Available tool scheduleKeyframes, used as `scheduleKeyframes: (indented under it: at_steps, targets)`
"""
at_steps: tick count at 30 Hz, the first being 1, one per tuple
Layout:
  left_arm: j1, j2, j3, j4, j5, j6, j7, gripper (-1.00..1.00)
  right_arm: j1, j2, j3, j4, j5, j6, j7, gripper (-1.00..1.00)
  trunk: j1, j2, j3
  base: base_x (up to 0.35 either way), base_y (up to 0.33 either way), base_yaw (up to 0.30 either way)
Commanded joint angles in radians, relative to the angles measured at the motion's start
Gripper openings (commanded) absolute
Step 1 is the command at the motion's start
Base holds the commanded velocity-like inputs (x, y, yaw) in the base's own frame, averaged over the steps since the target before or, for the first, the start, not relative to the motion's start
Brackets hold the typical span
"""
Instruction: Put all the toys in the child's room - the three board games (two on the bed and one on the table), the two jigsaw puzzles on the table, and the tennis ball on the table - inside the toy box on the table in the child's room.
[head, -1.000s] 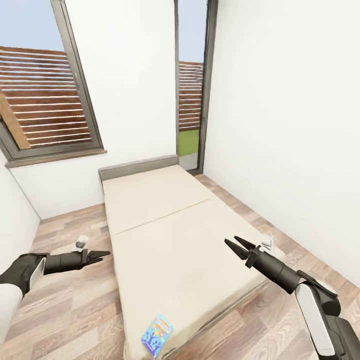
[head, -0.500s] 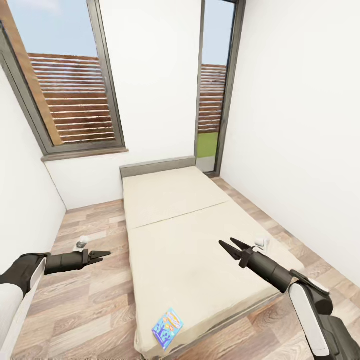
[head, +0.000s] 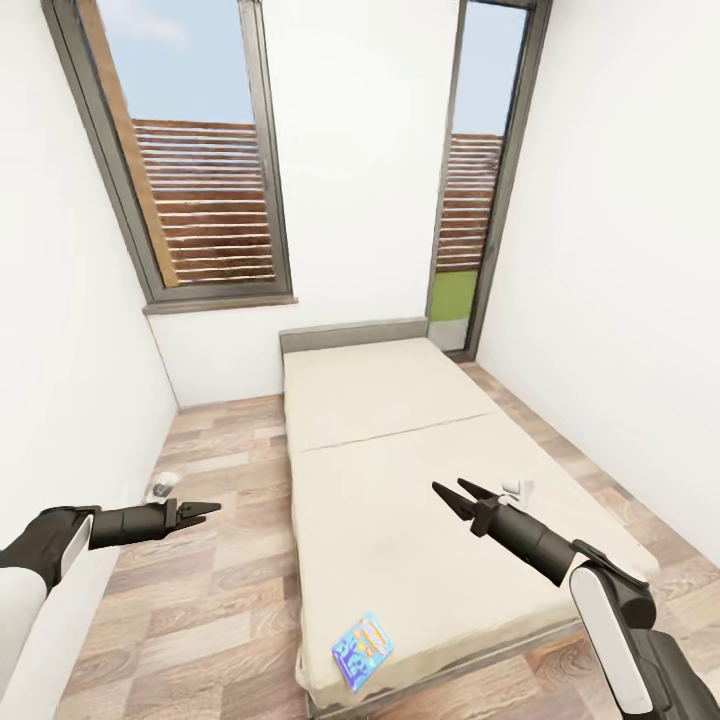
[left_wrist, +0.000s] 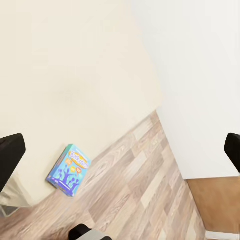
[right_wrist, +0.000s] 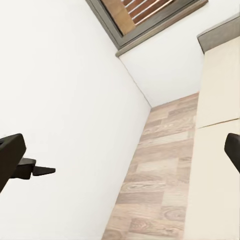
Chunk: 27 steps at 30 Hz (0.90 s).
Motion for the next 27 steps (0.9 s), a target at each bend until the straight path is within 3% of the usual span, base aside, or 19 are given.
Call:
scheduleKeyframes:
  at_steps: [1, 18, 27]
  targets:
    - [-0.002, -0.001, 0.008, 0.000, -0.011, 0.010, -0.007, 1.00, -0.001, 0.000, -0.001, -0.001, -0.007, 0.008, -0.001, 1.00, 0.000, -0.002, -0.001, -0.064, 0.015, 0.252]
    - [-0.001, -0.001, 0.008, 0.000, -0.011, 0.010, -0.006, 1.00, -0.001, 0.000, 0.020, 0.000, -0.005, 0.008, -0.003, 1.00, 0.000, -0.002, 0.012, -0.028, 0.001, 0.252]
    - [-0.001, -0.001, 0.008, 0.000, -0.011, 0.010, -0.004, 1.00, -0.001, 0.000, 0.020, 0.000, -0.005, 0.008, -0.003, 1.00, 0.000, -0.002, 0.019, -0.007, -0.100, 0.252]
